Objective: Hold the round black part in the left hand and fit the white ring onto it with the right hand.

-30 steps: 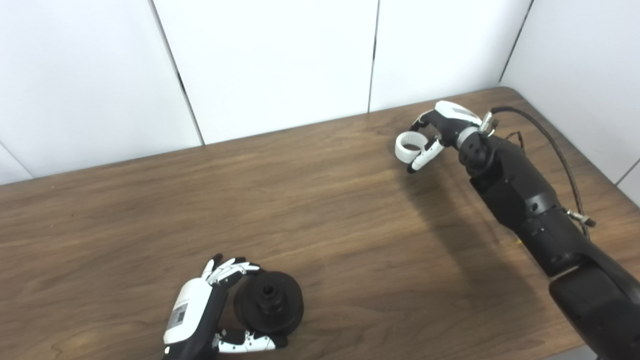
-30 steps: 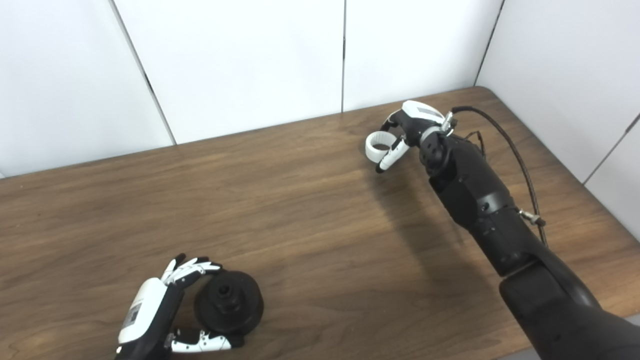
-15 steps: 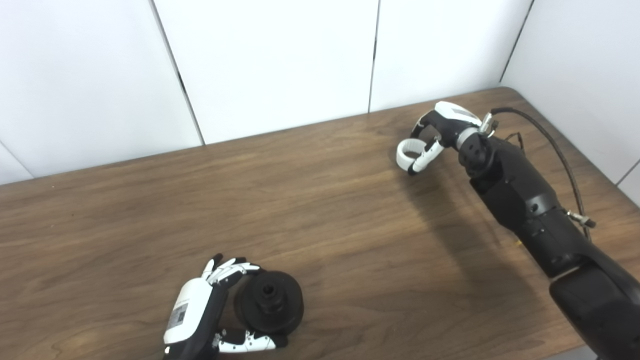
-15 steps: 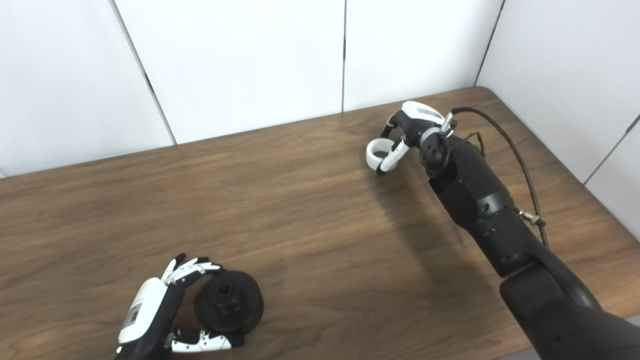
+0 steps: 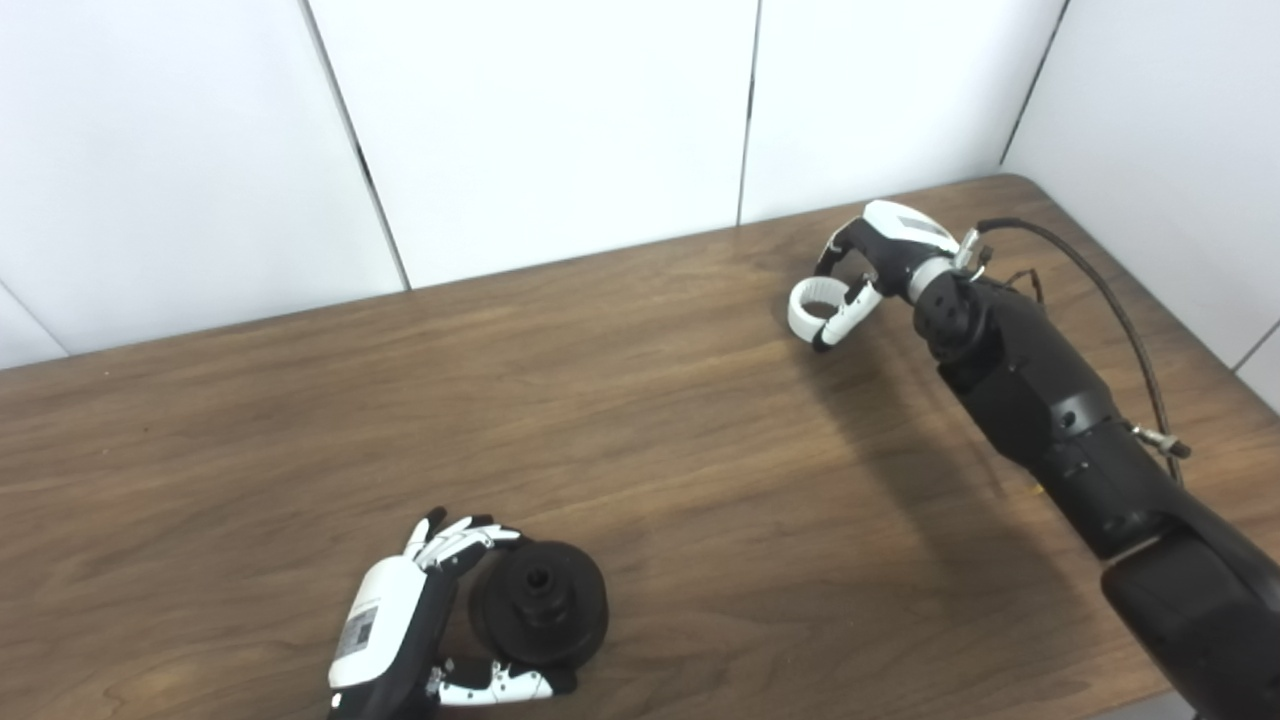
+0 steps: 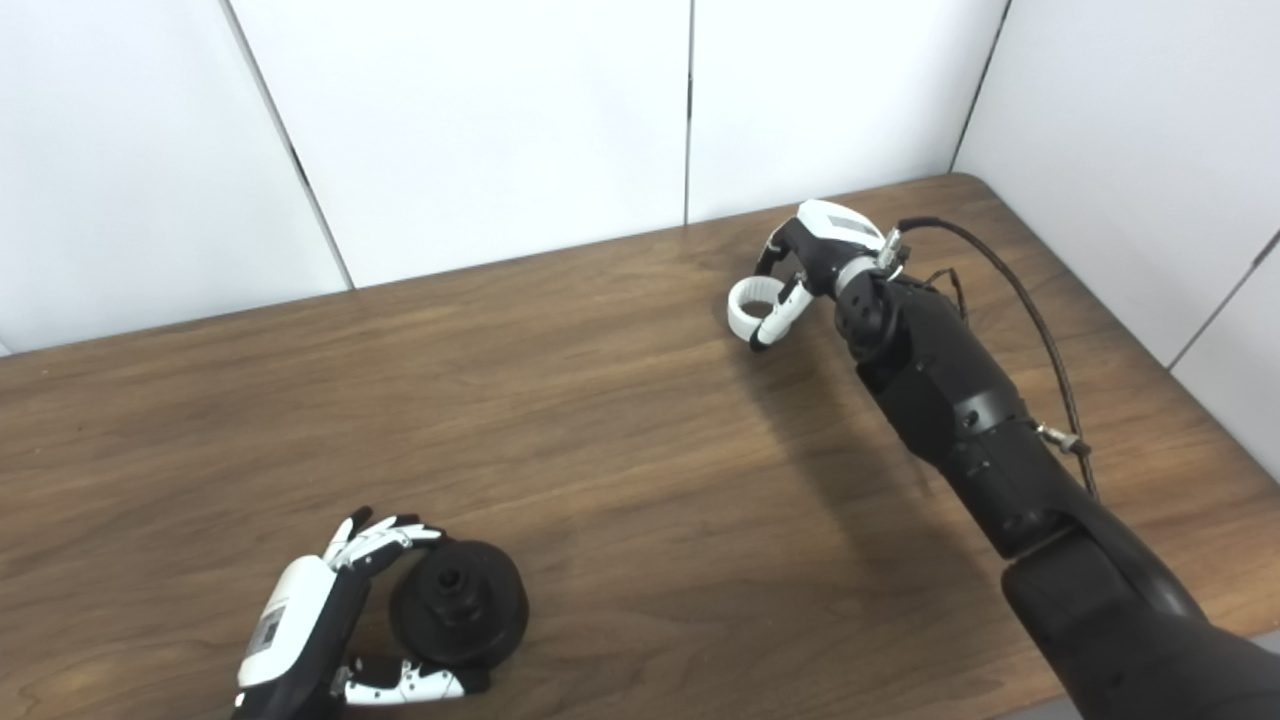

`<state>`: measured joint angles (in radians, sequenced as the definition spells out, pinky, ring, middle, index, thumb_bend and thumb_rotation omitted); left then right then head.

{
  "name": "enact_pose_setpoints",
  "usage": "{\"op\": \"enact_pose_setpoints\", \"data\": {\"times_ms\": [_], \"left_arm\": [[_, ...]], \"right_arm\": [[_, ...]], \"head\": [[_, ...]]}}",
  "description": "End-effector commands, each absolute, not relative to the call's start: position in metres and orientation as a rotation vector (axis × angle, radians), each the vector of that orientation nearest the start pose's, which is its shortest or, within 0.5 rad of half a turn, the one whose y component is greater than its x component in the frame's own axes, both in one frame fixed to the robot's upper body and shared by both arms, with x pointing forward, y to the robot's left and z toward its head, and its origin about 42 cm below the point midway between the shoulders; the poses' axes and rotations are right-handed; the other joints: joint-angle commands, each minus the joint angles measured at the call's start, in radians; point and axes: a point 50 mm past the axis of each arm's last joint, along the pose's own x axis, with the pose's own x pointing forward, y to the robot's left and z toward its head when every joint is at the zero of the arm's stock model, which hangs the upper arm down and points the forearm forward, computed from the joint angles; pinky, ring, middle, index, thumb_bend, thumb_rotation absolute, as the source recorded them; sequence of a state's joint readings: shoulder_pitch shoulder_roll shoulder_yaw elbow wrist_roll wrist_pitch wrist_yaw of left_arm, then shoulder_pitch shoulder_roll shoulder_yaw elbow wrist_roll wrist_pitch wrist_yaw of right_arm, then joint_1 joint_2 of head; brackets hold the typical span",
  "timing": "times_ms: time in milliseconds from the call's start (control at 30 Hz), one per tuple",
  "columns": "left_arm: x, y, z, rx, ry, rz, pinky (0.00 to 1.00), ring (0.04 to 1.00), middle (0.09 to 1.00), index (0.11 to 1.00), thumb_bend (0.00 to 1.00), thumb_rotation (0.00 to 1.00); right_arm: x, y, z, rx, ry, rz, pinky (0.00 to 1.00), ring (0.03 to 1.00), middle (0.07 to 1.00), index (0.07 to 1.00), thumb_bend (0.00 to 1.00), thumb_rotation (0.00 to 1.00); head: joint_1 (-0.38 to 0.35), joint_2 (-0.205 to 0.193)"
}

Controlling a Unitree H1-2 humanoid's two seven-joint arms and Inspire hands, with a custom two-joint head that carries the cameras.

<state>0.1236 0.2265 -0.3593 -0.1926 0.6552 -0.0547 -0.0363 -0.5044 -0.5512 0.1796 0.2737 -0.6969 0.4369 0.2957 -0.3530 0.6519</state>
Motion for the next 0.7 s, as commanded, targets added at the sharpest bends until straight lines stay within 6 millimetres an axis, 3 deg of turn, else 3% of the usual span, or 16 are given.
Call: {"op": "enact_pose_setpoints", "data": {"times_ms": [0,167,400,667], "left_arm": [[0.214,0.18,0.095,0.854,-0.109,-0.442,1.0,0.86,0.776,0.485,0.52,0.05],[0.212,0.171,0.096,0.853,-0.101,-0.447,1.0,0.869,0.782,0.485,0.52,0.05],[0.214,0.154,0.096,0.838,-0.096,-0.441,1.0,0.878,0.784,0.484,0.52,0.05],[0.218,0.145,0.096,0.84,-0.105,-0.435,1.0,0.872,0.782,0.483,0.52,0.05]], "right_arm": [[0.435,-0.371,0.242,-1.286,0.235,-0.053,1.0,0.909,0.812,0.486,0.52,0.14],[0.415,-0.352,0.273,-1.36,0.118,0.054,1.0,0.908,0.819,0.486,0.52,0.14],[0.368,-0.304,0.31,-1.406,-0.086,0.203,1.0,0.915,0.814,0.485,0.52,0.14],[0.321,-0.26,0.318,-1.388,-0.214,0.376,1.0,0.921,0.808,0.484,0.52,0.14]], "head": [[0.027,0.016],[0.143,0.069],[0.24,0.12],[0.277,0.16]]}}
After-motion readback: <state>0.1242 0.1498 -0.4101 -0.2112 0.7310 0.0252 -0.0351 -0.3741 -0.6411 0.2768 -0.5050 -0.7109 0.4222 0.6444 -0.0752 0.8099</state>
